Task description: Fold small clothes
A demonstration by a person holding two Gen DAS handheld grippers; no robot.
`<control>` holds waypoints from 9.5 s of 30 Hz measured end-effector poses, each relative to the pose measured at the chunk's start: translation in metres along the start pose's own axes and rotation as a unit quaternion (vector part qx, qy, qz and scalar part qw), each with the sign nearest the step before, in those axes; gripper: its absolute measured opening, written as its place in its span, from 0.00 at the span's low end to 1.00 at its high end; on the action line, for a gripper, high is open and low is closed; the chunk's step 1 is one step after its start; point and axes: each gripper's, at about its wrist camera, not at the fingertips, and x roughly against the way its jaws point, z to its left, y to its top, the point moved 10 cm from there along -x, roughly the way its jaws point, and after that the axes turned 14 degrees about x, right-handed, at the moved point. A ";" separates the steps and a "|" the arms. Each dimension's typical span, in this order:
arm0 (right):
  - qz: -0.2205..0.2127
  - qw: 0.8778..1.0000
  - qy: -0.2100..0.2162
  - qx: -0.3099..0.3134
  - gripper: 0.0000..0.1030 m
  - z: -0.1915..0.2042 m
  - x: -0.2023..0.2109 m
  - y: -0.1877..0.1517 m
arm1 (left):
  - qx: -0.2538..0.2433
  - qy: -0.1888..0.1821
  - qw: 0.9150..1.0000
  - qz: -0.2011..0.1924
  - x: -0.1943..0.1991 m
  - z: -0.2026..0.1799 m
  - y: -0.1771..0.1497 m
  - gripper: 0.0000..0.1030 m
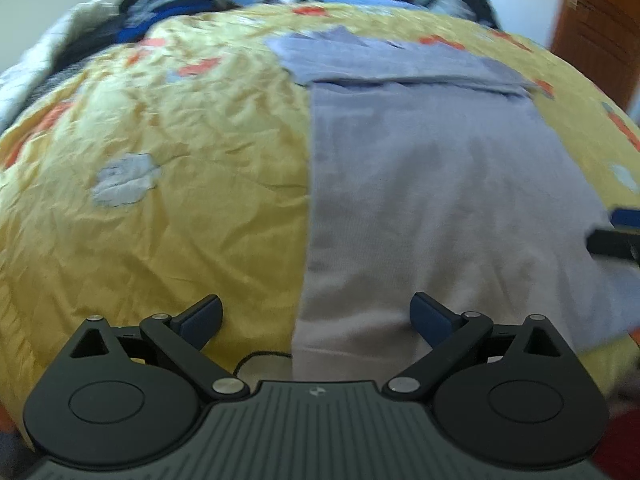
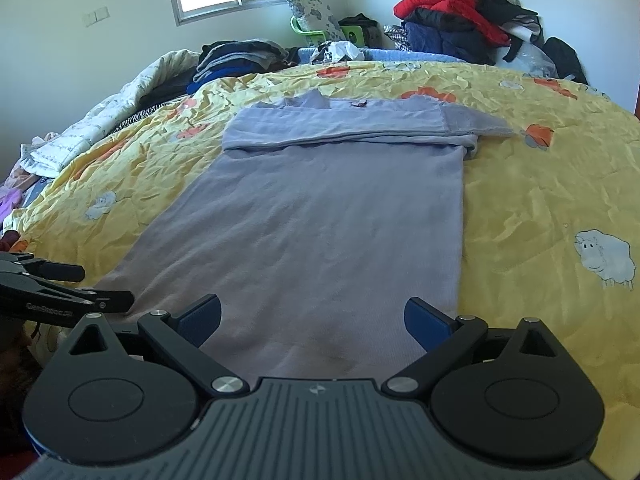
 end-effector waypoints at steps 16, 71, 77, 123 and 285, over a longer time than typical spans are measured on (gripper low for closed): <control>0.028 0.978 0.132 -0.161 0.80 -0.092 0.023 -0.043 | 0.021 -0.224 0.970 0.089 0.009 -0.007 0.000 0.98; -0.058 0.987 0.128 -0.077 0.06 -0.064 0.037 0.042 | 0.147 -0.275 0.950 -0.027 0.026 -0.046 0.089 0.03; -0.086 0.990 0.067 -0.086 0.06 -0.089 0.023 0.062 | 0.164 -0.242 0.954 -0.061 0.018 -0.035 0.114 0.03; -0.124 0.986 -0.013 -0.109 0.06 -0.143 -0.052 0.113 | 0.064 -0.041 0.989 -0.123 -0.048 -0.074 0.193 0.03; 0.008 0.995 -0.096 0.031 0.76 -0.179 -0.287 0.240 | 0.078 0.084 0.989 -0.092 -0.204 -0.035 0.345 0.81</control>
